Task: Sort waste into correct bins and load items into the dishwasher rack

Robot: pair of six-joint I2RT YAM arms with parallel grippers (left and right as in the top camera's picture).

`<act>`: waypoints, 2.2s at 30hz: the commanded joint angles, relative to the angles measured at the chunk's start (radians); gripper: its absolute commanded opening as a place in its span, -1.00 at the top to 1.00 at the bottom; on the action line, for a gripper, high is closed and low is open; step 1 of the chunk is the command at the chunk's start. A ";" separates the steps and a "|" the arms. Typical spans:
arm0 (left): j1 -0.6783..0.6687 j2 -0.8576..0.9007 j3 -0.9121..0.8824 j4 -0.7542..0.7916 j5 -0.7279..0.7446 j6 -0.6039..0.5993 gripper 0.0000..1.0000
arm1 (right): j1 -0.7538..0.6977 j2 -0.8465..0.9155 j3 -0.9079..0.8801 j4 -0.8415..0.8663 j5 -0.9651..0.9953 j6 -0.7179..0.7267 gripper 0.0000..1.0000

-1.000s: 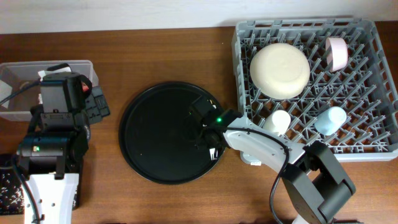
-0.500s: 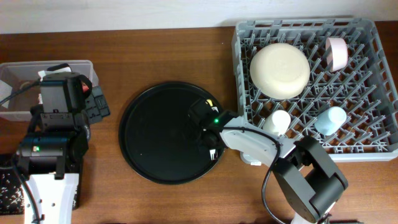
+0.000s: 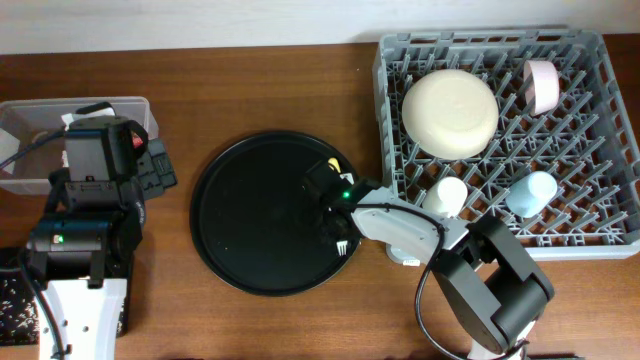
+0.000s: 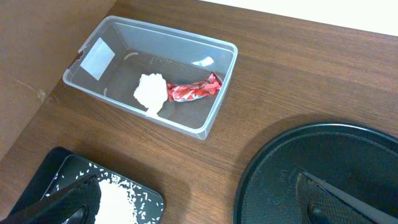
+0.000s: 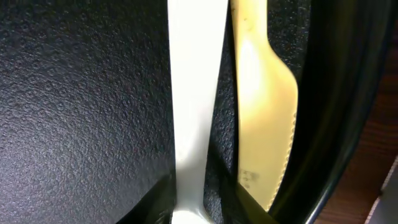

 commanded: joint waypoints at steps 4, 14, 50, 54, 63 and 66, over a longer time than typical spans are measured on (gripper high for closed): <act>0.003 -0.007 0.003 -0.002 -0.014 -0.010 -0.99 | -0.004 0.046 -0.009 0.006 -0.006 0.010 0.51; 0.003 -0.007 0.003 -0.002 -0.014 -0.010 -0.99 | -0.004 0.015 0.006 -0.004 -0.006 0.008 0.66; 0.003 -0.007 0.003 -0.002 -0.014 -0.010 -0.99 | -0.877 -0.196 0.386 -0.407 -0.002 -1.048 0.91; 0.003 -0.007 0.003 -0.002 -0.014 -0.010 -0.99 | -0.877 -0.097 0.386 -0.347 0.006 -1.047 0.92; 0.003 -0.007 0.003 -0.002 -0.014 -0.010 -0.99 | -0.941 -0.020 0.384 -0.289 0.053 -0.949 0.91; 0.003 -0.007 0.003 -0.002 -0.014 -0.010 -0.99 | -0.954 -0.020 0.383 -0.289 0.018 -0.929 0.91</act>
